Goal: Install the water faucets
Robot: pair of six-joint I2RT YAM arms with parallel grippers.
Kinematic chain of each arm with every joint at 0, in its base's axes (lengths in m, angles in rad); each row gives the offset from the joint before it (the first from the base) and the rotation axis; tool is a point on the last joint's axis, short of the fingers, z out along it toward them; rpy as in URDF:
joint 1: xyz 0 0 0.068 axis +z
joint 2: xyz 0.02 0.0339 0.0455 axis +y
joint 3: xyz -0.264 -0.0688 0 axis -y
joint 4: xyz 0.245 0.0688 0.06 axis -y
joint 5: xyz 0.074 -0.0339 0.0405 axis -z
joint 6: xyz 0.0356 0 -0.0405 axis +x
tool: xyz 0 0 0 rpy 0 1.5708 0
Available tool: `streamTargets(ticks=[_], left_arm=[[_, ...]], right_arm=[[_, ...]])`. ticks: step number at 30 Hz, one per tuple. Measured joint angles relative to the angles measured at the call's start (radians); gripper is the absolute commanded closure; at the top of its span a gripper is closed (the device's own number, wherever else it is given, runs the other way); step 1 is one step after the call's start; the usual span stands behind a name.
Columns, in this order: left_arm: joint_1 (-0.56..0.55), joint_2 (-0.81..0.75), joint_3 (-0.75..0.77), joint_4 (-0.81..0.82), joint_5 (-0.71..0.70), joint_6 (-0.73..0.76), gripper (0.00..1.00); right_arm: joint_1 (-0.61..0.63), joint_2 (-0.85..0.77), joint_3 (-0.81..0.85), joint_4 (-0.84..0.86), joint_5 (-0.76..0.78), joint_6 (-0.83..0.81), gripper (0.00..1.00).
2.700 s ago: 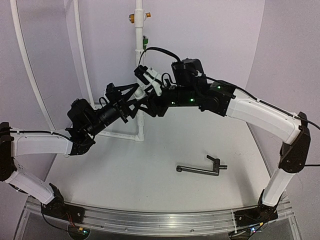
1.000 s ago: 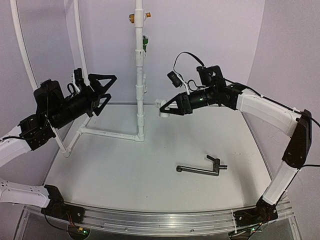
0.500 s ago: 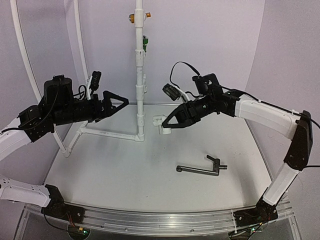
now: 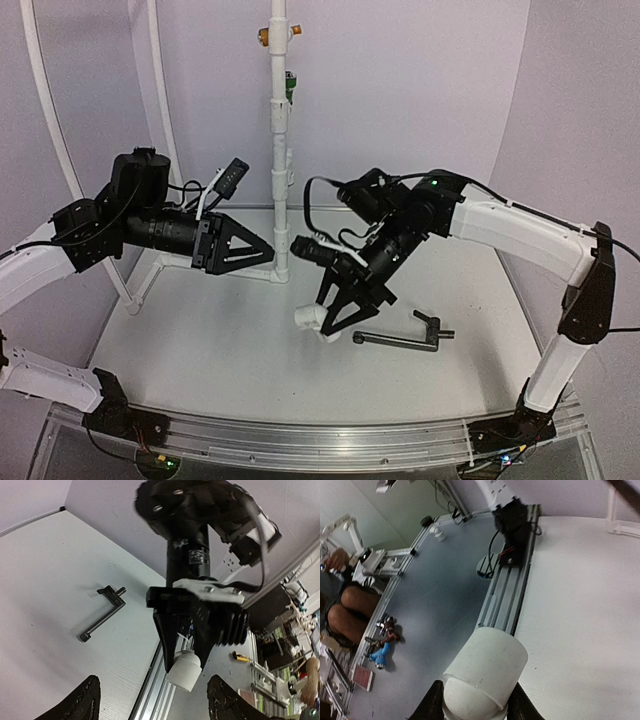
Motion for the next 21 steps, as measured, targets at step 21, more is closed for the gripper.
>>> streamTargets(ticks=[21], left_arm=[[-0.542, -0.051, -0.159, -0.009, -0.543, 0.635, 0.33]], right_arm=[[0.001, 0.038, 0.107, -0.159, 0.045, -0.108, 1.0]])
